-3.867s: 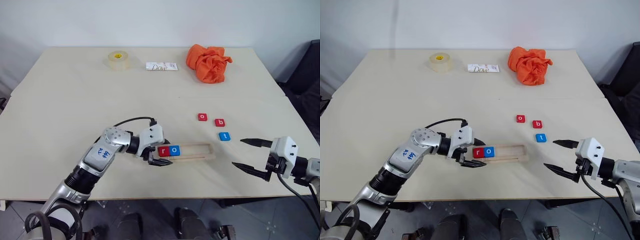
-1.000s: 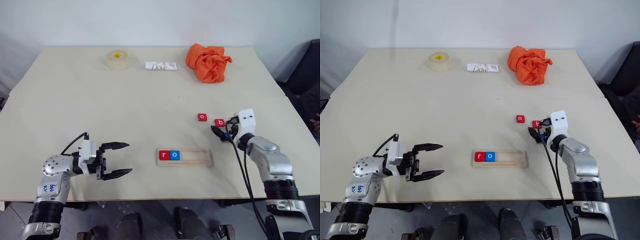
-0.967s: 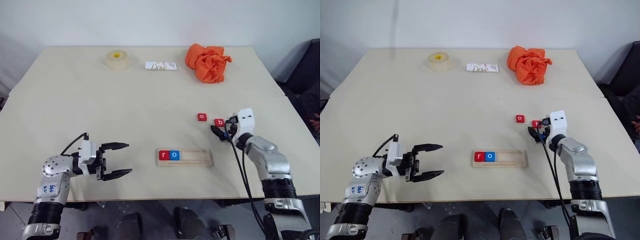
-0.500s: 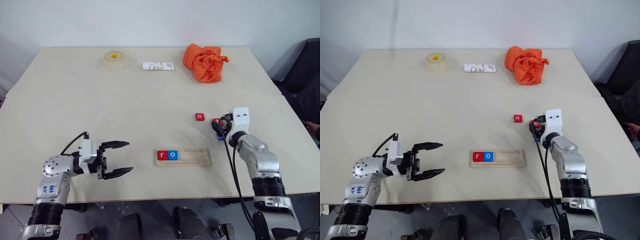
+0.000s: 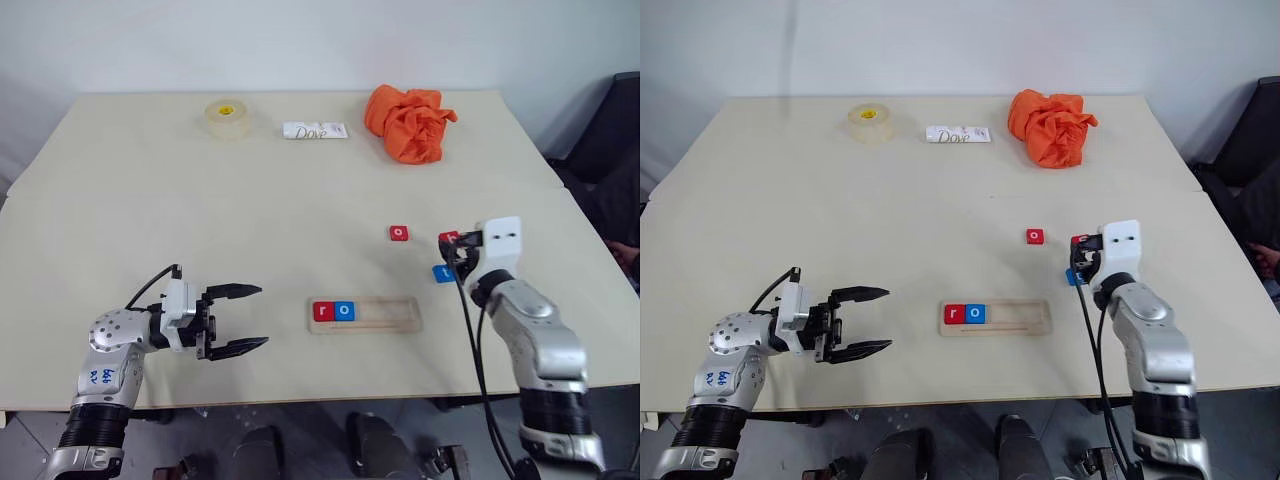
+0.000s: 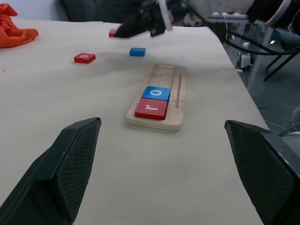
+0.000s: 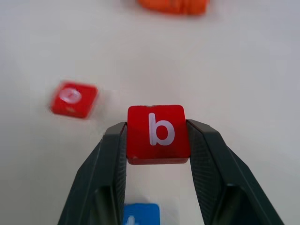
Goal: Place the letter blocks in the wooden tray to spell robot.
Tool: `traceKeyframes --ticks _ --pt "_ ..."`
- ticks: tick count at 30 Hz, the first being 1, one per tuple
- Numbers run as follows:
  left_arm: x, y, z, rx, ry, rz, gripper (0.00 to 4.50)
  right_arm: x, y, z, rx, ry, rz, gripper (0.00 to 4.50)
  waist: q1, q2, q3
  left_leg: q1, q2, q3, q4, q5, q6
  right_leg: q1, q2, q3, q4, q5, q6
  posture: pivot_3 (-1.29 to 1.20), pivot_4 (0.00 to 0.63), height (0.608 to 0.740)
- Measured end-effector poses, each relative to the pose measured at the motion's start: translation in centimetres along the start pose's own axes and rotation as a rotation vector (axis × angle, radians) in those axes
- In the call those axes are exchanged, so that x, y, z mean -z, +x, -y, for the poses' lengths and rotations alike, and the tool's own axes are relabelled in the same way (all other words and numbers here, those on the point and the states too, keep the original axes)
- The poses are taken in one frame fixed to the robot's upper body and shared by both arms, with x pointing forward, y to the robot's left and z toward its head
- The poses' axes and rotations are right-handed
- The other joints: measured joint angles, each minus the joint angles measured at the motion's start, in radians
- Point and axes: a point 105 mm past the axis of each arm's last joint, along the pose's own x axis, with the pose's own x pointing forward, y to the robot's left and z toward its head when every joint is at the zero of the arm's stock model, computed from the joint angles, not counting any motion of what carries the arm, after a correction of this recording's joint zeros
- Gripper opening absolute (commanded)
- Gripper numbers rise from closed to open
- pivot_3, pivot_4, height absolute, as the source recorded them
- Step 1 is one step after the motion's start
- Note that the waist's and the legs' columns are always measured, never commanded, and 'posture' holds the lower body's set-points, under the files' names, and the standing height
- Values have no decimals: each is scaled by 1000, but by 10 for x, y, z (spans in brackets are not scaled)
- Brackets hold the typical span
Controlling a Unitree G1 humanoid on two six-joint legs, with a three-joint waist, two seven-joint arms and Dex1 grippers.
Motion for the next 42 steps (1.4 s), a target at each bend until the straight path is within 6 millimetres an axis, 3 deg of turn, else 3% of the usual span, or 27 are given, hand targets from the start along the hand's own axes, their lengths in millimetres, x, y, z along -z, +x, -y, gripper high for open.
traceKeyframes --ticks 4,7,10,15,23,32,37,42 --pt "1 -2 -1 3 -10 2 4500 2 -39 -22 -86 7 -35 1463 2 0 0 0 1 0 0 -1 -1 0 1 -1 -1 0 -1 0 150 740" --pt "-1 -1 -3 21 -3 13 4500 18 -67 -33 -117 37 -114 1463 2 0 0 1 2 0 0 -1 -1 1 2 -1 -1 -1 -2 0 150 740" --pt "-3 0 -4 36 0 24 4500 31 -79 -34 -102 68 -181 1463 -3 -1 0 2 2 1 1 -1 -1 2 2 1 -1 -4 -7 0 150 740" --pt "-2 1 -6 33 -11 32 4500 44 -83 -35 -63 109 -217 1463 -4 -1 -1 2 2 1 1 -1 -1 2 2 1 -2 -5 -9 0 150 740" --pt "-2 4 -6 31 -14 41 4500 52 -68 -37 -56 127 -219 1463 -2 -1 -1 2 2 0 1 -1 -1 2 2 0 -2 -4 -7 0 150 740" --pt "1 3 -3 18 -24 38 4500 52 -67 -33 -52 120 -213 4463 -1 -1 -1 2 2 0 0 -1 -1 2 2 0 -2 -4 -7 0 150 740" --pt "-1 5 -3 18 -16 42 4500 36 -72 -27 -159 0 -184 4486 -1 -1 -1 2 1 1 1 -1 -1 3 2 0 -3 -4 -7 0 150 740" --pt "-1 10 -2 28 -18 63 4500 22 -78 -29 -422 -192 -193 4486 1 -1 0 2 1 0 1 -1 -1 3 3 0 -4 -4 -6 0 150 740"
